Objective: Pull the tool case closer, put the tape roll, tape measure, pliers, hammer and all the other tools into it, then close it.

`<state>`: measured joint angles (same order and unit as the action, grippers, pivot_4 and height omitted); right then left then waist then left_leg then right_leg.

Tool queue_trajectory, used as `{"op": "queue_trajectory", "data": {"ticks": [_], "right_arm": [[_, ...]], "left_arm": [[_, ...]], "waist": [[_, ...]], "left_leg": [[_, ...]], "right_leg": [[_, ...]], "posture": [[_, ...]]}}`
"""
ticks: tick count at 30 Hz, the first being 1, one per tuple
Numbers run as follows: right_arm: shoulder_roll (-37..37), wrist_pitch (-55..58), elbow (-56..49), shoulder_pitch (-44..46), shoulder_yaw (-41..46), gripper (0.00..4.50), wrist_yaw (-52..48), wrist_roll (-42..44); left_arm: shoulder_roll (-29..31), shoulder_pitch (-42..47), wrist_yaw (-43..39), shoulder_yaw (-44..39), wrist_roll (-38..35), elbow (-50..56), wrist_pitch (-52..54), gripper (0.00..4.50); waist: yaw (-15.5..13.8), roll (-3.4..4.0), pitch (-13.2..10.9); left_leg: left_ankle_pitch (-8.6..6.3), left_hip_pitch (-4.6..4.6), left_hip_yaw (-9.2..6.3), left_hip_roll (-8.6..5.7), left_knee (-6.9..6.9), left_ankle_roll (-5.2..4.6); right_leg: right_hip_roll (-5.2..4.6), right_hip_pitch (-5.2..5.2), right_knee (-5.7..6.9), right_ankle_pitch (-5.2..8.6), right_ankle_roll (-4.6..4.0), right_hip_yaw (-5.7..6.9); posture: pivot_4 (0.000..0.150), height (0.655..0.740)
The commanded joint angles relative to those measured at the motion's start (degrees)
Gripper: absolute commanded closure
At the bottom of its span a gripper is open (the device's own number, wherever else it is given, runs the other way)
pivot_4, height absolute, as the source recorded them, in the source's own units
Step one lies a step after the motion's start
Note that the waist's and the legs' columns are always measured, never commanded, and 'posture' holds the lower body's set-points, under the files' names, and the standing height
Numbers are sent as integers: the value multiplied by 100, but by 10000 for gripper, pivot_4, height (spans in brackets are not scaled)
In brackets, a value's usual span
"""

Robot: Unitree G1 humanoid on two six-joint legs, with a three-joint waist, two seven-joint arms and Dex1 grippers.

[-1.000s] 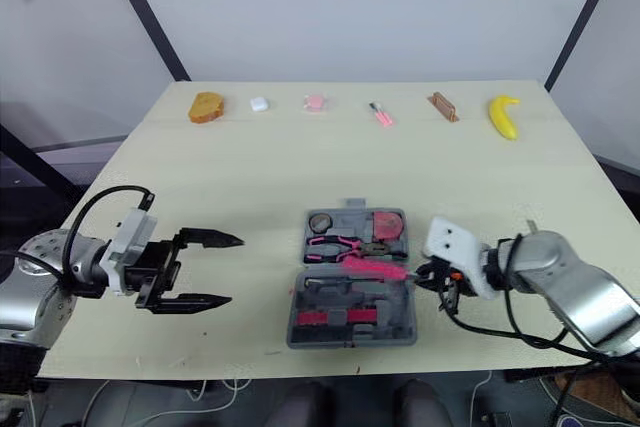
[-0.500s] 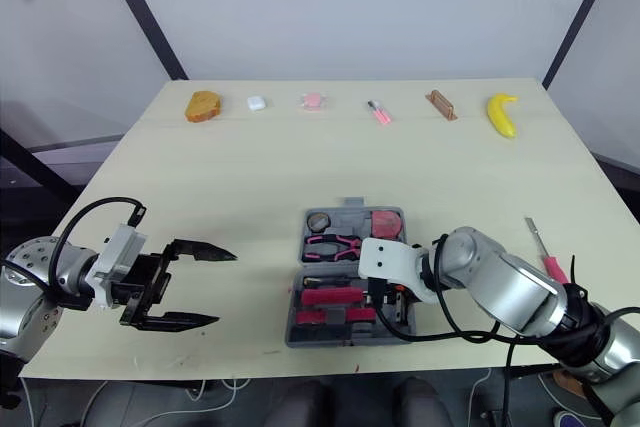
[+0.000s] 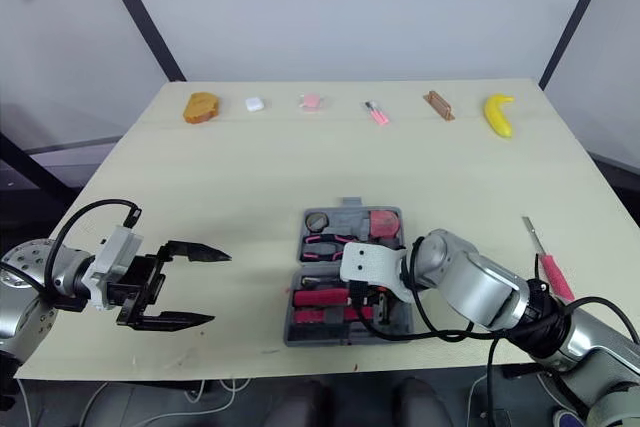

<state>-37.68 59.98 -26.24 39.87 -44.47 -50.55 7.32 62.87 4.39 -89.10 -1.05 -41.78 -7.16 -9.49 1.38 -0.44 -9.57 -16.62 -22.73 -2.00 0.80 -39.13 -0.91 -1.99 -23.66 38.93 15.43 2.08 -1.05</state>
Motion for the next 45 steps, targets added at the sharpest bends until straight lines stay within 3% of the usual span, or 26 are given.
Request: {"op": "queue_trajectory", "data": {"ticks": [1, 7, 9, 10, 12, 18, 26, 33, 45], "right_arm": [[35, -117, -2, 10, -16, 44660, 61, -142], [-57, -314, 71, -65, -7, 44660, -39, -219], [-50, -358, 92, -111, 67, 35115, 21, -239], [-24, -376, 111, -135, 104, 34411, 90, -267], [3, -380, 120, -154, 145, 26078, 104, -265], [246, -646, 159, -368, 734, 26078, 116, 50], [450, -2241, 476, -1112, 1563, 26078, -257, 477], [443, -3060, 908, -1552, 1492, 26078, -452, 266], [438, -3313, 1224, -1575, 1345, 26078, -600, -217]], "left_arm": [[57, 56, -340, -1, 17, 19, -120, 0], [-35, 68, -340, -21, 88, 92, -63, 0], [-97, 88, -340, -46, 110, 101, -36, 0], [-131, 103, -340, -60, 119, 102, -22, 0], [-185, 130, -340, -59, 155, 103, -7, 0], [-301, 166, -340, -86, 250, 87, 7, 0], [-369, 219, -340, -82, 316, 46, 4, 0], [-448, 242, -340, -81, 363, 50, 20, 0], [-463, 273, -340, -79, 393, 11, 4, 0]], "waist": [[28, 0, 0], [78, 0, 0], [77, 0, 0], [76, 0, 0], [75, 0, 0], [79, -1, 0], [72, -3, 1], [74, -3, 1], [71, -3, 1]], "left_leg": [[0, 0, -1, 0, 0, 0], [0, 0, 0, -3, -1, 0], [0, 0, 0, -2, -1, 0], [0, 0, 0, -2, -1, 0], [0, 0, 0, -2, -1, 0], [0, -1, -1, -11, -2, 0], [0, -1, -1, -10, -3, 0], [0, 0, -1, -11, -5, 0], [0, 0, 0, -16, -6, 0]], "right_leg": [[0, 0, 0, 0, 0, 1], [-1, 1, 0, 0, 0, 0], [-2, 1, 0, 0, 0, 0], [-2, 1, 0, 0, 0, 0], [-3, 1, 0, 0, 1, 0], [-3, 1, 0, 0, 1, 0], [-4, 3, 0, -1, 2, -1], [-3, 3, 2, -1, 2, -1], [-2, 3, 2, -1, 2, -2]], "posture": [[1500, 7400], [1500, 7400], [1500, 7400], [1500, 7400], [1500, 7400], [1500, 7400], [1500, 7400], [1500, 7400], [1500, 7400]]}}
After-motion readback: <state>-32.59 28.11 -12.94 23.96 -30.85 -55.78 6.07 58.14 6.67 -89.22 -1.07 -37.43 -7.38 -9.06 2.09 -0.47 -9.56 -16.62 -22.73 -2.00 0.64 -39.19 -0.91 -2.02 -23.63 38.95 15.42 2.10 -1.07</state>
